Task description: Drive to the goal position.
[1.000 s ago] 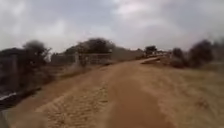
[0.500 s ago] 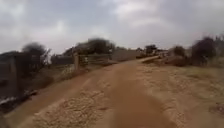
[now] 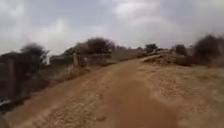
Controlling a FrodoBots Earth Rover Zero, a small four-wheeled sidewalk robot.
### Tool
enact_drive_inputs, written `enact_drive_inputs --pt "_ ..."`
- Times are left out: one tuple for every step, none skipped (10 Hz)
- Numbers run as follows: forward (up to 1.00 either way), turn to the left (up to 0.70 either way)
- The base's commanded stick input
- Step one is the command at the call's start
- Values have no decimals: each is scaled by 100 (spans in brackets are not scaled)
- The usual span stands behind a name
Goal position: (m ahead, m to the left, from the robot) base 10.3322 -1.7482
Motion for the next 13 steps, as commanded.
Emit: enact_drive_inputs --pt "50 0" --pt "50 0" --pt "50 0" --pt "50 0" --pt "50 0" --pt "50 0" --pt "50 0" --pt "50 0" --pt "50 -20" --pt "50 0" --pt "50 0" --pt "50 0" --pt "50 0"
